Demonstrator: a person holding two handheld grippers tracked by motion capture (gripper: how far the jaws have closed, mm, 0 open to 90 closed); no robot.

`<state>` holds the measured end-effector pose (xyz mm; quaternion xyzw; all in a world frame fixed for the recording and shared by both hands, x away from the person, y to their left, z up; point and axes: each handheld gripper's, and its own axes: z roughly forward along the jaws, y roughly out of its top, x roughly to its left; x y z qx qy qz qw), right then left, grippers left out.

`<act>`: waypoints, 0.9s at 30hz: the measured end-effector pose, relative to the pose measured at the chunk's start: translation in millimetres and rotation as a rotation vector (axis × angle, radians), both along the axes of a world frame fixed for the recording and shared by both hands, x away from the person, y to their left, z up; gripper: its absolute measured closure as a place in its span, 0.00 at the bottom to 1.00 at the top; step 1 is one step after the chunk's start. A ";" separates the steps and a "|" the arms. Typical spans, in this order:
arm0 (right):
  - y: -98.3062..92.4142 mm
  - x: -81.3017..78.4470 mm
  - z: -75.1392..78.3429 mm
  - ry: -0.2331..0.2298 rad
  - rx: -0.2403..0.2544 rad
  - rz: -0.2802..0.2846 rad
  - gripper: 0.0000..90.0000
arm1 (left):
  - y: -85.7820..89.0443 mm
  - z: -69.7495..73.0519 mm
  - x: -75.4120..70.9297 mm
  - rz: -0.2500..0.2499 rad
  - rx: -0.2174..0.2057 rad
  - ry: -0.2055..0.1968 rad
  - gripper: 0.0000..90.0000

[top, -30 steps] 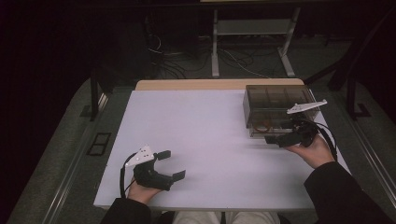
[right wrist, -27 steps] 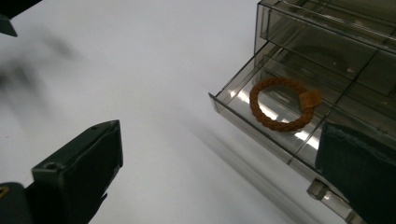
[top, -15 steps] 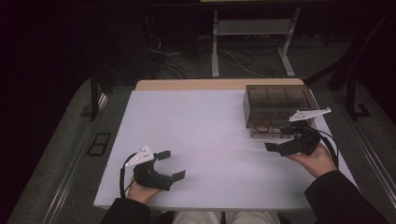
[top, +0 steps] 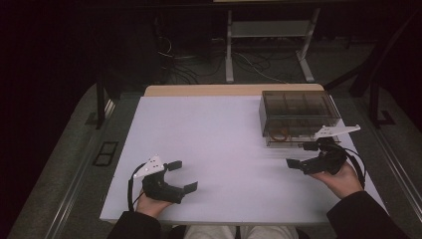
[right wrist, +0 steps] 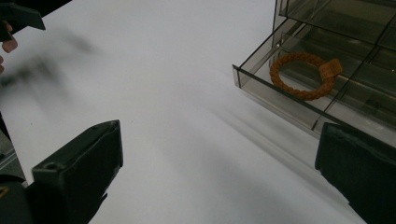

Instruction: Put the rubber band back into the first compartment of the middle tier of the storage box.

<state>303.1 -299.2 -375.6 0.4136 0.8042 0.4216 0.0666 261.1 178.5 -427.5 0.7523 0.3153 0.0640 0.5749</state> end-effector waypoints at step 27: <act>-11.1 -32.3 -30.2 -0.021 0.039 -0.027 0.00 | 0.0 -0.3 -0.1 -0.001 0.000 0.002 0.00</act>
